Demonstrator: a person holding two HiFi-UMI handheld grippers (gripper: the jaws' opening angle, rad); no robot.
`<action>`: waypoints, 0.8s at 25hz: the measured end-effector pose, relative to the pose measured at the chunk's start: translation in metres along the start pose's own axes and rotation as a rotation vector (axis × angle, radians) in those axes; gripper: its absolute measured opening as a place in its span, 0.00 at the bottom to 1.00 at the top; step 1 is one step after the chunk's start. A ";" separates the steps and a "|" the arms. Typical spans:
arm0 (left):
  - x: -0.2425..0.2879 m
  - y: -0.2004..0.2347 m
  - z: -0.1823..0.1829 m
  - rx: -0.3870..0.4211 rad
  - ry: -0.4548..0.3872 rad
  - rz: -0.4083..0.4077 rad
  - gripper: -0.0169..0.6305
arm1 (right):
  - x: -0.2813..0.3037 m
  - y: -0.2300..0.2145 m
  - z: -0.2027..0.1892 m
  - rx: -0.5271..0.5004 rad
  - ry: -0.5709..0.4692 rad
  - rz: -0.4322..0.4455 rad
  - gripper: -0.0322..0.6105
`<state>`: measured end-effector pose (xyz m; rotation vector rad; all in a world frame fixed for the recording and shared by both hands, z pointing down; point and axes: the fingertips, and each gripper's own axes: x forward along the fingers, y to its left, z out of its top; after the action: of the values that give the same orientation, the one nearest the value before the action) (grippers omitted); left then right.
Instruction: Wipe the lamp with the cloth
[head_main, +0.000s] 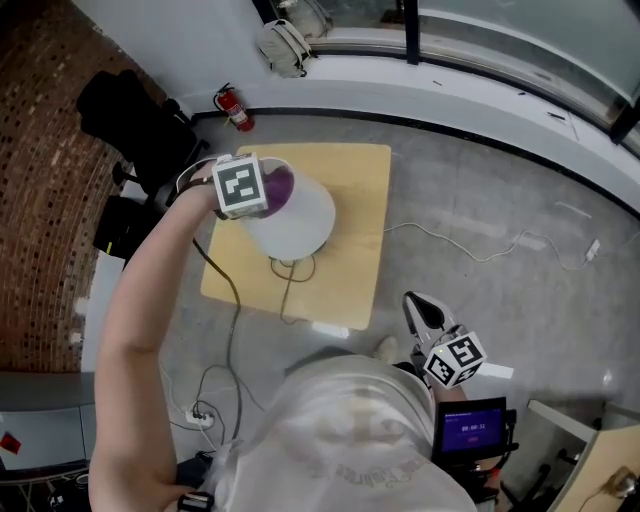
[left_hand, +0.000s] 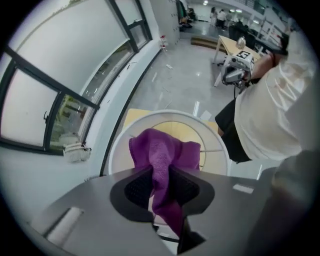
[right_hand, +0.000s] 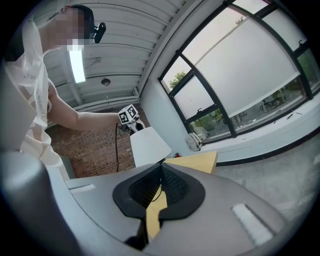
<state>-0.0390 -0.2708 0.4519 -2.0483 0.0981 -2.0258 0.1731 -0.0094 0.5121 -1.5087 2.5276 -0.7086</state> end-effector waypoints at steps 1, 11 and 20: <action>0.003 0.000 -0.001 -0.072 0.004 -0.026 0.16 | -0.001 -0.002 0.000 0.004 -0.005 -0.007 0.07; -0.034 0.013 0.001 -0.404 -0.182 -0.003 0.16 | 0.006 0.007 0.007 -0.015 -0.008 0.012 0.07; -0.155 -0.008 -0.002 -0.500 -0.747 0.225 0.16 | 0.028 0.046 0.021 -0.094 0.034 0.095 0.07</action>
<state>-0.0461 -0.2284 0.3032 -2.7964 0.7023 -1.0688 0.1293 -0.0218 0.4770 -1.4035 2.6726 -0.6157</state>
